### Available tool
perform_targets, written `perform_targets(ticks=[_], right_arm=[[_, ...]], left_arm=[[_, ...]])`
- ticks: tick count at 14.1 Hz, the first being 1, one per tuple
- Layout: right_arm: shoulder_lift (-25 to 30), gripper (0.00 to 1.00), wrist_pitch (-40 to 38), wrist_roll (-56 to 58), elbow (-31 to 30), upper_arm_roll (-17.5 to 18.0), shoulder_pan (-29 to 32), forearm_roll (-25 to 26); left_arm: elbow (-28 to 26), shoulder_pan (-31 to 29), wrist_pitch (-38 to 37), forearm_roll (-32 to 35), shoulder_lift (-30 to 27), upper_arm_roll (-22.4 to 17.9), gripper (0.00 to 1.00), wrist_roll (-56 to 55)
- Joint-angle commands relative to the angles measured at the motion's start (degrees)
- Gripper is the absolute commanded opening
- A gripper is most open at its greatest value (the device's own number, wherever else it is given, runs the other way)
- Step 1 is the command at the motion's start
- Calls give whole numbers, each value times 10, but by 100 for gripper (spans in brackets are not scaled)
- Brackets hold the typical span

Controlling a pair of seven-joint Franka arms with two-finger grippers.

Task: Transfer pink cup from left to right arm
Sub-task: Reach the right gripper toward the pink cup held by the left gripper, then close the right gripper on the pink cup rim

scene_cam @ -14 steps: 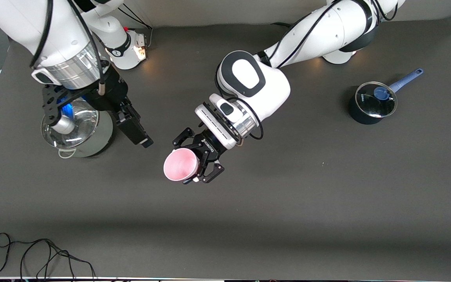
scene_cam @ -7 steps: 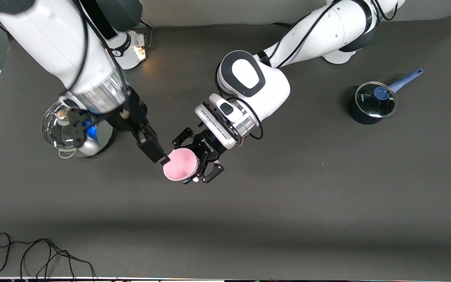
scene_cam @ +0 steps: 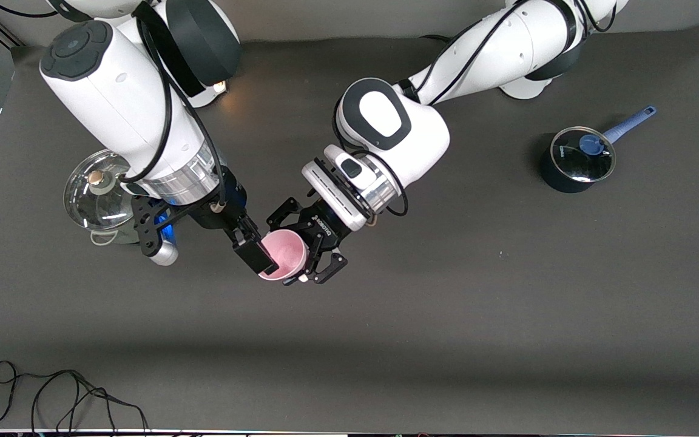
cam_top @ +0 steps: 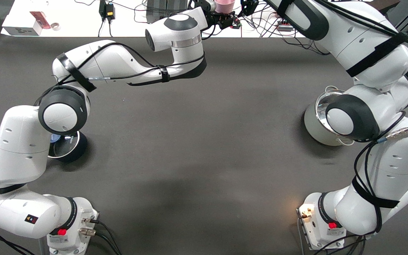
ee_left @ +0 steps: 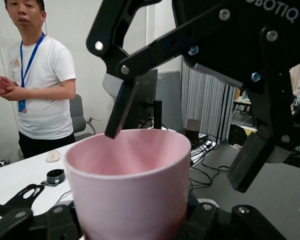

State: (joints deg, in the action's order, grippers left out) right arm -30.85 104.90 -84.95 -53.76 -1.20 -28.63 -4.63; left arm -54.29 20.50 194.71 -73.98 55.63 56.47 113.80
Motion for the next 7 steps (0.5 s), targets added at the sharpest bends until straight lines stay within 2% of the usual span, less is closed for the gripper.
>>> perform_targets(ticks=[1, 7], right_arm=[[-7, 99, -6, -5, 16, 1, -19, 35], [-7, 99, -44, 8, 23, 3, -29, 55]], left_arm=[[10, 13, 11, 1, -5, -11, 0, -11], [10, 13, 11, 1, -5, -11, 0, -11]])
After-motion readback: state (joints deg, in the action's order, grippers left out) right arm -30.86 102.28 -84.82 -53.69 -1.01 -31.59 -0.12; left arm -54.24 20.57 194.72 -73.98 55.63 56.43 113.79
